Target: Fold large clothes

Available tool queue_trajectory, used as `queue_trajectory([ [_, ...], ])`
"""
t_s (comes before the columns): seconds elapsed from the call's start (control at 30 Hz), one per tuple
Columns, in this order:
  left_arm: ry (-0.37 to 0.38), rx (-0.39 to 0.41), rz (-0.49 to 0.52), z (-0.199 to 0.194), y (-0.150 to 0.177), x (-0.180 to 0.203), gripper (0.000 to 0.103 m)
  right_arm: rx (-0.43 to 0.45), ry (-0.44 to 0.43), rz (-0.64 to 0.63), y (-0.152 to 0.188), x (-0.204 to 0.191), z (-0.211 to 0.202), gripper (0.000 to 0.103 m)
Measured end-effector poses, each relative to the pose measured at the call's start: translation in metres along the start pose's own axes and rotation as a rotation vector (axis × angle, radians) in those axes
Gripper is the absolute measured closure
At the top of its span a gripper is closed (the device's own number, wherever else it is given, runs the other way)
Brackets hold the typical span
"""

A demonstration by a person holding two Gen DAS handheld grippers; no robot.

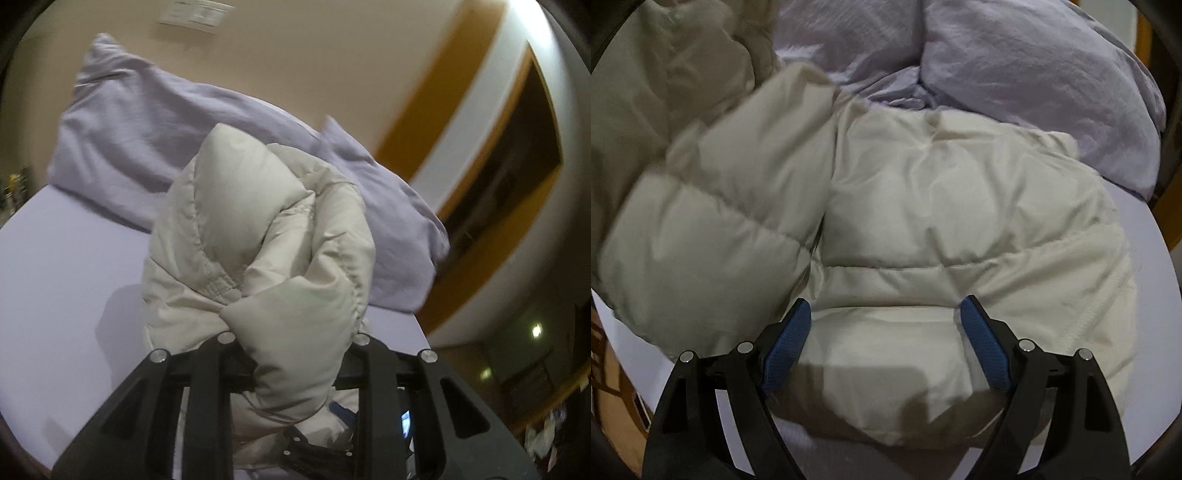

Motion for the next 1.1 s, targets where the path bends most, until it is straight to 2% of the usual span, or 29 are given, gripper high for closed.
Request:
queue_trajectory([
  [0.23,0.063,-0.101,0.118,0.05,0.018,0.064,0.078,0.113,0.105,0.112,-0.002,0.069,-0.042,0.018],
  [0.47,0.098,-0.215,0.239,0.104,0.051,0.123,0.078,0.137,0.197,0.252,0.013,0.128,-0.062,0.018],
  [0.77,0.111,-0.325,0.337,0.141,0.095,0.162,0.078,0.133,0.262,0.354,0.034,0.169,-0.073,0.018],
  [1.1,0.104,-0.372,0.374,0.155,0.115,0.172,0.077,0.105,0.302,0.413,0.049,0.194,-0.076,0.018],
])
Point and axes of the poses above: each gripper's, at about its wrist camera, not at the fingertips, and z roughly the way its jaws point, x to its right, y to its underside, the point moved 4 cm from there along z, roughly the way its jaws point, and after that the axes turned 5 degrees about z, right-handed, at the moved point
